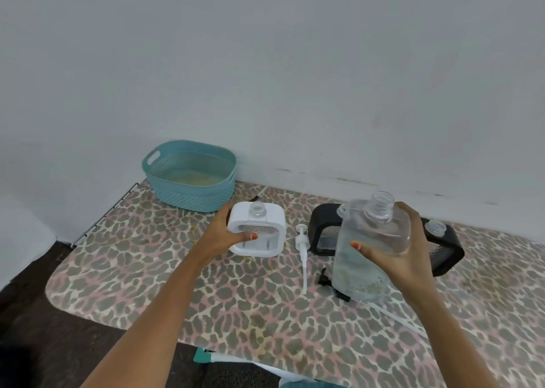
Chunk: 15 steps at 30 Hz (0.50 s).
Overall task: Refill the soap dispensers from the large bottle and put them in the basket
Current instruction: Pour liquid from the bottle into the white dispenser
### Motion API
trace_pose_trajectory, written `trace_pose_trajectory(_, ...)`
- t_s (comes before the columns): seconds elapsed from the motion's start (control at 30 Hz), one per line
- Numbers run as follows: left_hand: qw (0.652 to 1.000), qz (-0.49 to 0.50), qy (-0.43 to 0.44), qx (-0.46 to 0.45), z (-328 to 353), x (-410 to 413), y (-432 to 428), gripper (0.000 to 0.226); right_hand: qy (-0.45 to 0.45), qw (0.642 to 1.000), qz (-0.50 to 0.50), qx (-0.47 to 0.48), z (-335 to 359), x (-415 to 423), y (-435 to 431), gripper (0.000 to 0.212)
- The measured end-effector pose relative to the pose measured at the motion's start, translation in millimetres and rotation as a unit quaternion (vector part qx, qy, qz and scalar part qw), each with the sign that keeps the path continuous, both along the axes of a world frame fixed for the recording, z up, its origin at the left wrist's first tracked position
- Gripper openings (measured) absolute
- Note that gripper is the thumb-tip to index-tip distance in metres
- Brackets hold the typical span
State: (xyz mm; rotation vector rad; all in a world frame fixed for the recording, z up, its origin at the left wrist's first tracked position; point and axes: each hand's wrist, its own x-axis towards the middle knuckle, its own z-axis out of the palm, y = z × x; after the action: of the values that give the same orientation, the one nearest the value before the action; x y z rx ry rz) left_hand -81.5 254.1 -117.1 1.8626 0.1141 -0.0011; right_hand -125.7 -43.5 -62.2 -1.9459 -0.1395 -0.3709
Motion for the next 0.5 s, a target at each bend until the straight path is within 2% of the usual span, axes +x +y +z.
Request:
trace_pose_trajectory(0.13, 0.997, 0.043, -0.052, -0.049, 6, -7, -6, 0.045, 0.002, 1.000, 0.018, -0.023, 3, 1, 19, 0.100)
trace_pose_trajectory(0.23, 0.988, 0.071, -0.107, -0.087, 23, -14, -9, 0.045, 0.003, 0.998, 0.021, -0.057, 6, 2, 29, 0.085)
trace_pose_trajectory(0.33, 0.986, 0.035, -0.150, -0.060, 41, -25, -9, 0.049, -0.013, 0.994, 0.040, -0.103, 13, 3, 37, 0.078)
trace_pose_trajectory(0.5, 0.984, -0.006, -0.175, 0.020, 51, -41, -9, 0.052, -0.026, 0.982, 0.077, -0.171, 25, 6, 46, 0.080)
